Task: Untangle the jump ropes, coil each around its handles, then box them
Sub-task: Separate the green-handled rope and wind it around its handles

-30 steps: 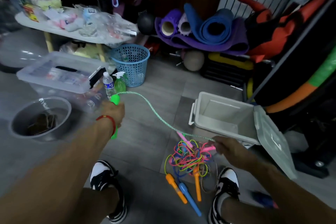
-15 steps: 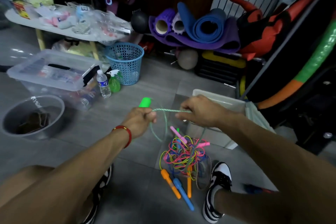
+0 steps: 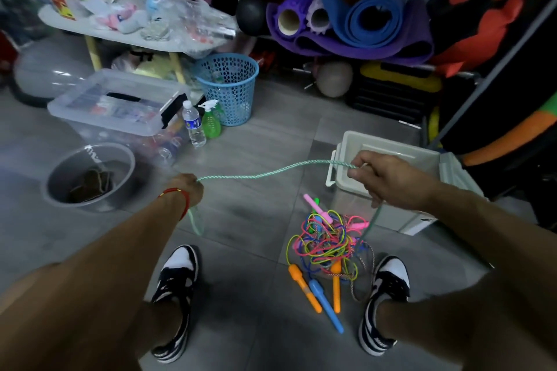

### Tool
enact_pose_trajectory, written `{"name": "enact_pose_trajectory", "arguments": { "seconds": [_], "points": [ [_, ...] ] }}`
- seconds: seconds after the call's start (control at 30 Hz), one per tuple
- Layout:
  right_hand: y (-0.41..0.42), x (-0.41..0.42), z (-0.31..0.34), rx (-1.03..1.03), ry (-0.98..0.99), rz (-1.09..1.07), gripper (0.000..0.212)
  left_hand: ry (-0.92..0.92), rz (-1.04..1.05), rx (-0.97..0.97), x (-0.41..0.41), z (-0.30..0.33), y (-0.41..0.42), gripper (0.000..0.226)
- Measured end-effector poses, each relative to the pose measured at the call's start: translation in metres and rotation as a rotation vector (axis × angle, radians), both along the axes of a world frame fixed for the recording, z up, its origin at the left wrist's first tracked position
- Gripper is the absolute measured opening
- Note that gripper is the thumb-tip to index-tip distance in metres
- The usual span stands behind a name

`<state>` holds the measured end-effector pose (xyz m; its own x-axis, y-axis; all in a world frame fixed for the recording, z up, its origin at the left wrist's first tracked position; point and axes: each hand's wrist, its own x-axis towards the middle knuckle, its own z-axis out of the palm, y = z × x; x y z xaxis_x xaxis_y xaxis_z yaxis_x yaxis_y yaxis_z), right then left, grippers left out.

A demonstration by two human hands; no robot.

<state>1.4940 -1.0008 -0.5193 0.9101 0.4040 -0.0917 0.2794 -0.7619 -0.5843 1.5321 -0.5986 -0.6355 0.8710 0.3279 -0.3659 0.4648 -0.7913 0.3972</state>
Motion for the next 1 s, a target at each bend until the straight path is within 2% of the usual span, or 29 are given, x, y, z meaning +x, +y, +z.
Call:
{"name": "enact_pose_trajectory", "arguments": {
  "seconds": [0.13, 0.27, 0.3, 0.4, 0.43, 0.5, 0.53, 0.6, 0.7, 0.77, 0.83, 0.87, 0.9, 0.93, 0.97, 1.0],
  "points": [
    [0.030, 0.005, 0.006, -0.090, -0.134, 0.151, 0.021, 0.117, -0.063, 0.115, -0.007, 0.003, 0.001, 0.035],
    [0.051, 0.002, -0.019, -0.104, -0.166, 0.229, 0.032, 0.237, -0.321, 0.176, -0.035, 0.003, -0.036, 0.056],
    [0.056, 0.000, -0.023, -0.100, -0.152, 0.247, 0.030, 0.211, -0.379, 0.112, -0.045, 0.004, -0.049, 0.062],
    [0.076, -0.006, -0.031, -0.122, -0.136, 0.305, 0.027, 0.076, -0.548, -0.263, -0.076, 0.019, -0.093, 0.096],
    [0.081, -0.007, -0.034, -0.141, -0.140, 0.323, 0.026, 0.014, -0.597, -0.406, -0.084, 0.026, -0.107, 0.093],
    [0.087, -0.010, -0.040, -0.202, -0.169, 0.336, 0.026, -0.019, -0.591, -0.654, -0.095, 0.025, -0.125, 0.060],
    [0.087, -0.010, -0.044, -0.229, -0.158, 0.331, 0.026, -0.047, -0.555, -0.709, -0.097, 0.019, -0.126, 0.049],
    [0.074, -0.011, -0.051, -0.278, -0.092, 0.318, 0.022, -0.104, -0.481, -0.682, -0.095, 0.008, -0.113, 0.044],
    [0.030, -0.004, -0.070, -0.456, 0.137, 0.325, 0.023, -0.169, -0.254, -0.553, -0.080, -0.013, -0.070, 0.024],
    [-0.004, -0.004, -0.084, -0.600, 0.297, 0.327, 0.027, -0.040, -0.162, -0.315, -0.074, -0.025, -0.043, 0.016],
    [-0.021, -0.004, -0.093, -0.627, 0.343, 0.316, 0.026, 0.161, -0.187, -0.190, -0.078, -0.034, -0.035, 0.012],
    [-0.019, -0.005, -0.093, -0.576, 0.341, 0.302, 0.023, 0.301, -0.289, -0.106, -0.084, -0.037, -0.037, 0.018],
    [-0.012, -0.007, -0.089, -0.511, 0.311, 0.303, 0.020, 0.370, -0.395, -0.011, -0.096, -0.035, -0.043, 0.042],
    [0.000, -0.010, -0.082, -0.422, 0.270, 0.314, 0.020, 0.342, -0.540, 0.038, -0.104, -0.026, -0.057, 0.066],
    [0.015, -0.013, -0.075, -0.351, 0.231, 0.336, 0.022, 0.227, -0.662, -0.017, -0.111, -0.015, -0.073, 0.081],
    [0.029, -0.017, -0.069, -0.297, 0.193, 0.364, 0.022, 0.097, -0.720, -0.165, -0.116, -0.003, -0.090, 0.087]
  ]
}}
